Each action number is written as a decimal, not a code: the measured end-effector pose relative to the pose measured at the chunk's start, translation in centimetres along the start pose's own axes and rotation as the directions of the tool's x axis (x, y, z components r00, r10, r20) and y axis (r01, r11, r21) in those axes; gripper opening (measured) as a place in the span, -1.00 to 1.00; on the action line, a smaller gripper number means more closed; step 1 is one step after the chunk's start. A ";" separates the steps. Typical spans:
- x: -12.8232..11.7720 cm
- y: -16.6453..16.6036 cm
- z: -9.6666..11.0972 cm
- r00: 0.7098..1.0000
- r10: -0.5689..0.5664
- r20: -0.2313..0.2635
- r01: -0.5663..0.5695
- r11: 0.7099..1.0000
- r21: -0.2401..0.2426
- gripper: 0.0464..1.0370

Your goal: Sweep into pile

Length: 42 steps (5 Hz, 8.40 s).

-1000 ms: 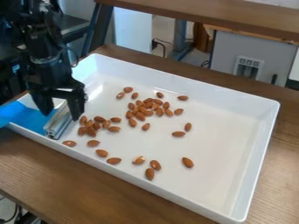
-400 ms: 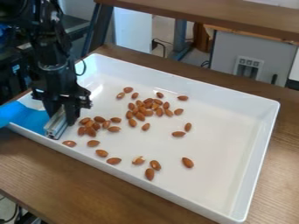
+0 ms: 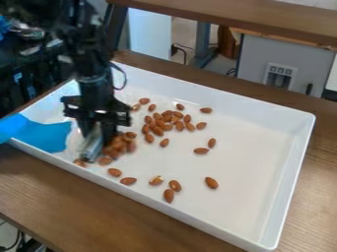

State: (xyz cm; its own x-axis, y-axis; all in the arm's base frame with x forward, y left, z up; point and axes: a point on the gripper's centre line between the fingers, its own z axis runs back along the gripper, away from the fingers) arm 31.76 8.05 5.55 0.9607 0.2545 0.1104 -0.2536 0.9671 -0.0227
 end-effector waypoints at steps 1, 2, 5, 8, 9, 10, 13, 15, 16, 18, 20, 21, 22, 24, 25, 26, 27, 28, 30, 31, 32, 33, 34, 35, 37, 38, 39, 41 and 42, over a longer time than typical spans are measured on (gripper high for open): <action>0.8 -1.9 -0.3 1.000 0.016 0.002 -0.016 1.000 0.008 -0.32; 1.3 -3.4 -0.5 0.999 0.034 0.001 -0.034 0.999 0.008 -0.32; 2.9 -11.3 -1.0 0.996 0.085 -0.035 -0.085 0.996 -0.007 -0.32; 4.4 -19.2 -1.3 0.987 0.155 -0.048 -0.157 0.987 -0.020 -0.32; 4.9 -20.2 -1.1 0.972 0.215 -0.090 -0.218 0.976 -0.015 -0.32; 5.4 -20.9 -0.9 0.961 0.245 -0.132 -0.247 0.969 -0.004 -0.32; 4.6 -19.8 5.6 0.985 0.105 -0.139 -0.132 0.971 -0.199 -0.32; 3.7 -11.8 9.2 0.998 0.004 -0.065 -0.018 0.975 -0.221 -0.32; 3.2 -7.8 7.4 0.998 -0.057 -0.037 0.050 0.984 -0.171 -0.32; 3.3 -1.8 2.4 0.990 -0.137 -0.032 0.138 0.990 0.023 -0.32; 2.5 0.3 0.8 0.934 -0.349 -0.072 0.355 0.928 0.113 -0.32; 1.2 0.7 0.9 0.901 -0.421 -0.102 0.431 0.895 0.112 -0.32; 0.4 1.6 1.9 0.881 -0.465 -0.089 0.473 0.874 0.114 -0.32; -1.2 2.5 0.9 0.863 -0.487 -0.134 0.502 0.855 0.132 -0.32; -1.4 1.9 0.4 0.865 -0.484 -0.130 0.500 0.852 0.155 -0.32; -1.8 0.7 0.0 0.871 -0.473 -0.132 0.490 0.856 0.168 -0.32; -1.9 -0.8 -0.2 0.884 -0.454 -0.113 0.468 0.866 0.177 -0.32; -2.1 -2.8 -0.4 0.891 -0.443 -0.098 0.453 0.874 0.176 -0.32; -3.2 -6.5 -0.6 0.909 -0.405 -0.097 0.416 0.897 0.153 -0.32; -4.1 -9.1 -0.6 0.914 -0.393 -0.100 0.403 0.906 0.129 -0.32; -5.0 -10.9 -0.6 0.924 -0.368 -0.107 0.379 0.920 0.105 -0.32; -6.0 -13.2 -0.6 0.924 -0.365 -0.114 0.373 0.925 0.064 -0.33; -6.5 -14.9 -0.6 0.953 -0.273 -0.131 0.277 0.961 0.015 -0.33; -6.0 -16.6 -0.8 0.983 -0.150 -0.102 0.147 0.989 -0.033 -0.33; -2.9 -18.8 -1.1 0.996 0.084 -0.008 -0.084 0.991 -0.101 -0.33; -1.0 -19.3 -1.2 0.986 0.170 0.003 -0.168 0.977 -0.131 -0.33; -0.2 -19.3 -1.3 0.976 0.220 -0.009 -0.219 0.965 -0.147 -0.33; 0.1 -12.3 1.6 0.981 0.176 -0.077 -0.188 0.962 -0.196 -0.33; 1.2 -7.4 3.6 0.984 0.169 -0.049 -0.176 0.961 -0.215 -0.33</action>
State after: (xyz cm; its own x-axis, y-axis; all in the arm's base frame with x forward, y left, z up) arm 34.42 1.21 9.48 0.9084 0.4144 0.0559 -0.3883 0.8855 -0.2551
